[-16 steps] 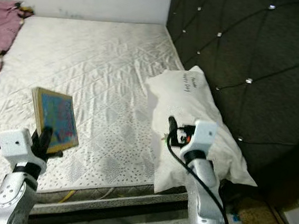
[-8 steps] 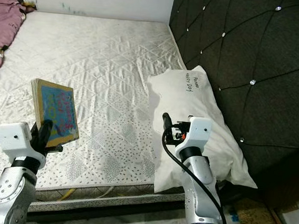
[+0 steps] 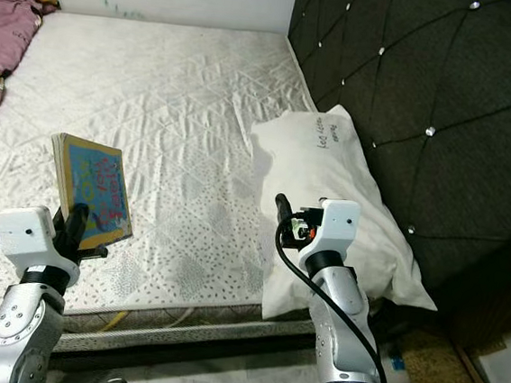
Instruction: Clean up the room
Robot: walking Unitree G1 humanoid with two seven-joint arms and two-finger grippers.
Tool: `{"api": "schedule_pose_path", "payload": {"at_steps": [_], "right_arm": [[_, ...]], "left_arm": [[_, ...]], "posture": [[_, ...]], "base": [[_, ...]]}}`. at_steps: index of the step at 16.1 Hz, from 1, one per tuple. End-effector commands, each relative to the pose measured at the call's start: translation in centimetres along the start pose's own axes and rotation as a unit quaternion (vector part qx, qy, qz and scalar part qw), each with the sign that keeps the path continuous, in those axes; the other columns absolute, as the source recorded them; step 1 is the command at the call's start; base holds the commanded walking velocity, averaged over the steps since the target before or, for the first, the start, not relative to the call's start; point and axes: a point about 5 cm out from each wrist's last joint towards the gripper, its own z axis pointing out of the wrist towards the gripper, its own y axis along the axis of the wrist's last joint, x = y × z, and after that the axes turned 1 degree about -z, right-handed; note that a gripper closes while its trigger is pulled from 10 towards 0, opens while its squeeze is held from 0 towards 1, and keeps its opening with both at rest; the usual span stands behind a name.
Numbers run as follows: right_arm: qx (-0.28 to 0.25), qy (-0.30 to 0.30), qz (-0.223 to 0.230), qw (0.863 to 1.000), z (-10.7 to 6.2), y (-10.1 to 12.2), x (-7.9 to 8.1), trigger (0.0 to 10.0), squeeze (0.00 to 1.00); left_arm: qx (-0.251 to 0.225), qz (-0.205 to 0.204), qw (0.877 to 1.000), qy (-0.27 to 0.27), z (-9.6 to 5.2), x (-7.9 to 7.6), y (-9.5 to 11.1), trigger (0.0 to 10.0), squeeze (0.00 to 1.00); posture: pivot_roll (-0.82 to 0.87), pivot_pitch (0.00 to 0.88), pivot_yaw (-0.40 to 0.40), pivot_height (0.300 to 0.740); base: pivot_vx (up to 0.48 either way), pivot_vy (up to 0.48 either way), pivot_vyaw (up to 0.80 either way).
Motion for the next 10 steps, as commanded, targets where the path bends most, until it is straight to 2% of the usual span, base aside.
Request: {"api": "schedule_pose_path", "payload": {"at_steps": [1,10], "right_arm": [[-0.004,0.005,-0.002,1.000,-0.05,0.36,-0.03,10.0,0.00],[0.000,0.014,-0.010,1.000,0.06,0.32,0.02,10.0,0.00]], "left_arm": [[-0.018,0.002,1.000,-0.009,0.20,-0.57,0.91,10.0,0.00],[-0.021,-0.007,1.000,-0.006,0.24,-0.90,0.98,10.0,0.00]], "posture": [[-0.02,0.139,-0.064,0.676],[-0.03,0.149,-0.068,0.671]], "base": [[0.000,0.000,0.00],[0.000,0.000,0.00]]}}
